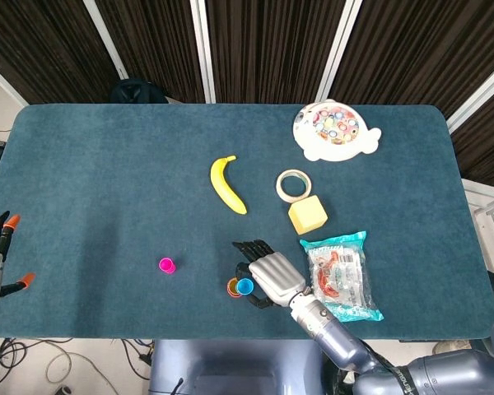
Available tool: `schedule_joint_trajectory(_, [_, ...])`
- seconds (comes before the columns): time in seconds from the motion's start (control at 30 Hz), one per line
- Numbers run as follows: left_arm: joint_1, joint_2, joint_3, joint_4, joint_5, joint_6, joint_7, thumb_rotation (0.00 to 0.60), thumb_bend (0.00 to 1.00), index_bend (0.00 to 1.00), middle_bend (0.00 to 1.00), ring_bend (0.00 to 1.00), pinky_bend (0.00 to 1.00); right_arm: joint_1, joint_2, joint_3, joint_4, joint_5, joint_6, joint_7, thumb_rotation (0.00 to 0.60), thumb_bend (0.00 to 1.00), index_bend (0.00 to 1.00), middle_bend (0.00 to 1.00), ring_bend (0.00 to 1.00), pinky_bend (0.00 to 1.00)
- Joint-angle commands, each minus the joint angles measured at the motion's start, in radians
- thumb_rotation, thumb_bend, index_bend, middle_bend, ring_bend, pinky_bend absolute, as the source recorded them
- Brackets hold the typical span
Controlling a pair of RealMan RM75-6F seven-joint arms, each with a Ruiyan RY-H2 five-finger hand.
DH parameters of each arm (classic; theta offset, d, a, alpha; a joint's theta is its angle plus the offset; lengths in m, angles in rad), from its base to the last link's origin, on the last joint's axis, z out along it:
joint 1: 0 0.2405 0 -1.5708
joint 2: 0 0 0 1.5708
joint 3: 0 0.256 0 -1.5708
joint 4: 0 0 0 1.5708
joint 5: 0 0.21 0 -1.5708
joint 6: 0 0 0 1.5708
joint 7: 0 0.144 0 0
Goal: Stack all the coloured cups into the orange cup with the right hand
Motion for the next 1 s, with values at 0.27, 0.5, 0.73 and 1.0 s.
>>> schedule_joint_trajectory(0.27, [0.000,-0.002,0.000,0.001,-0.002,-0.001,0.005,0.600,0.00,0.00,0.00,0.00,0.05,0.017,-0.043,0.018,0.059,0.048,-0.011,-0.002,0.600,0.43,0.47,0.00,0.04,0.08])
schedule_joint_trajectory(0.5, [-0.001,-0.003,0.000,0.002,-0.003,-0.001,0.007,0.600,0.00,0.00,0.00,0.00,0.05,0.027,-0.066,0.023,0.093,0.077,-0.021,-0.005,0.600,0.43,0.47,0.00,0.04,0.09])
schedule_joint_trajectory(0.73, [-0.001,-0.004,-0.001,0.002,-0.003,-0.002,0.008,0.600,0.00,0.00,0.00,0.00,0.05,0.027,-0.074,0.016,0.097,0.077,-0.026,-0.005,0.600,0.43,0.47,0.00,0.04,0.09])
schedule_joint_trajectory(1.0, [-0.001,-0.005,0.000,0.002,-0.001,-0.001,0.008,0.600,0.00,0.00,0.00,0.00,0.05,0.025,-0.074,0.010,0.089,0.069,-0.030,-0.001,0.600,0.43,0.47,0.00,0.04,0.09])
